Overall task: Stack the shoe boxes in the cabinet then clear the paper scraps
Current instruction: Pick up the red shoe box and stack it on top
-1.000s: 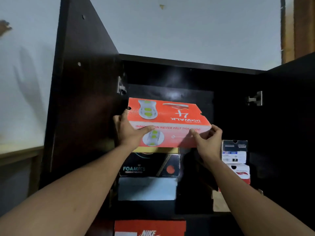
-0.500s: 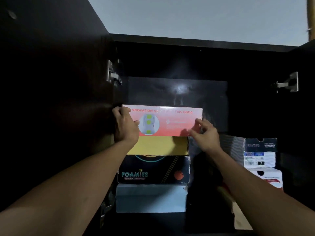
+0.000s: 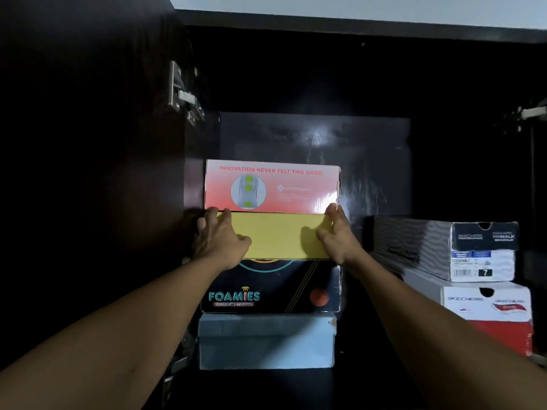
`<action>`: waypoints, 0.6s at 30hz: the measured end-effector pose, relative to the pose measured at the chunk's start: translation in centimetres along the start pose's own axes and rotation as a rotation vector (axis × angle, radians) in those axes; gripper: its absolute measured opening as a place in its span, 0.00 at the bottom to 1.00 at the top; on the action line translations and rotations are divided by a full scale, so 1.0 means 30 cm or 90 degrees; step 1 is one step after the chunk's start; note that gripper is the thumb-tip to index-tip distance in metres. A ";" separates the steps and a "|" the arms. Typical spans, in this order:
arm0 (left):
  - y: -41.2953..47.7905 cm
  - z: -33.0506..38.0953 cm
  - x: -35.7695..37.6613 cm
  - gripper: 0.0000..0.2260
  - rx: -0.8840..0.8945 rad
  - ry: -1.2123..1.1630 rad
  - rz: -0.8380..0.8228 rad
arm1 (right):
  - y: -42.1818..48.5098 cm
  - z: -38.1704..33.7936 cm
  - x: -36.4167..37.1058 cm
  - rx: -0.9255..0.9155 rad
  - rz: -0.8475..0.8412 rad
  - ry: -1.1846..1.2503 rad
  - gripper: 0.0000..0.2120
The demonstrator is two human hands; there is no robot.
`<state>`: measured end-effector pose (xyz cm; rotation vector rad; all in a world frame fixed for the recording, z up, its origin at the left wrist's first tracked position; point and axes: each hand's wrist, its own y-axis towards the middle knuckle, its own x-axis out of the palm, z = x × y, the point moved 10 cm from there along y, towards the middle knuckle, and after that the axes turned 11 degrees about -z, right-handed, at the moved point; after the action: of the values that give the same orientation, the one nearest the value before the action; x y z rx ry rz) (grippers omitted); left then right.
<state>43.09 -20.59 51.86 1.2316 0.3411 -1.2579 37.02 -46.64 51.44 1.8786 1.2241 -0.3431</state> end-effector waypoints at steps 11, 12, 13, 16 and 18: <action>-0.071 0.026 -0.006 0.46 0.014 -0.061 -0.098 | -0.119 -0.078 -0.074 0.007 -0.053 0.009 0.41; -0.103 0.048 -0.022 0.46 0.029 -0.066 -0.093 | -0.153 -0.078 -0.086 0.009 -0.048 0.018 0.41; -0.137 0.067 -0.034 0.45 0.040 -0.077 -0.091 | -0.196 -0.078 -0.102 0.018 -0.046 0.025 0.41; -0.256 0.126 -0.038 0.46 0.055 -0.107 -0.130 | -0.353 -0.089 -0.177 0.031 -0.025 0.040 0.40; -0.364 0.184 -0.037 0.46 0.063 -0.126 -0.163 | -0.498 -0.105 -0.240 0.045 -0.026 0.030 0.39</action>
<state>31.28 -22.68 49.27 1.1600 0.3008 -1.6204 20.19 -46.21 50.34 1.9338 1.2992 -0.3705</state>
